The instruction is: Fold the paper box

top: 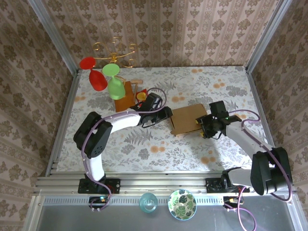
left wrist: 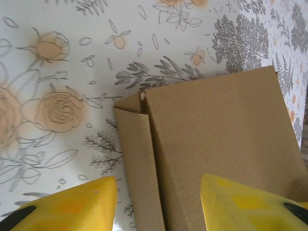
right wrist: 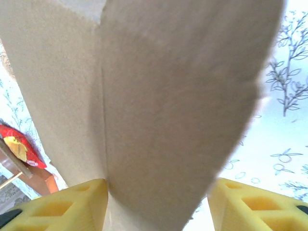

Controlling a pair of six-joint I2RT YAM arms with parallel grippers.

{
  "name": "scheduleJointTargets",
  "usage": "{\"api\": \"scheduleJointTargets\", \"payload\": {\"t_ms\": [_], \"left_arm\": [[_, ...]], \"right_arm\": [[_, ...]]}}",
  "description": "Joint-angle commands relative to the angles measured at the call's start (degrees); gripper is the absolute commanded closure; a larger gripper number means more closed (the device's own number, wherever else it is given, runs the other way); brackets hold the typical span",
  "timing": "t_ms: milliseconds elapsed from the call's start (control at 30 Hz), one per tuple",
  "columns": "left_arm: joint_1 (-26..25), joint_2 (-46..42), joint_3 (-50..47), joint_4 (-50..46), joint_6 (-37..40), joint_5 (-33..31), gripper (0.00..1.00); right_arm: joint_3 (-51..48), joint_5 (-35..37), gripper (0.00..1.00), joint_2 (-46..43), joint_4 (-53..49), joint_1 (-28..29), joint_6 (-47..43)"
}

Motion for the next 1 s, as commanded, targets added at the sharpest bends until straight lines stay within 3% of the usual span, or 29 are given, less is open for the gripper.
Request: {"api": "scheduleJointTargets", "payload": {"t_ms": [0,100,367,733,967], "left_arm": [[-0.84,1.55,2.01,-0.3,-2.47,2.41,0.5],[-1.56,2.35,2.95,-3.27,-3.48,2.8,0.5],[-3.0,4.85,1.01,1.44,-8.31,3.36,0.51],[-3.19,4.76,-2.63,-0.18,-6.88,2.75,0.76],[-2.41,4.22,-2.87,-2.75,-4.02,2.93,0.86]], "right_arm": [[0.38,-3.63,0.4,-1.1,-5.71,-1.72,-5.35],[0.07,-5.58,0.4,0.03,-5.89,-2.81,-6.93],[-0.11,-5.78,0.4,0.17,-7.5,-3.57,-10.43],[4.89,-5.87,0.36,0.44,-13.42,-6.15,-26.35],[12.92,3.0,0.3,-1.73,-20.5,-8.77,-41.89]]}}
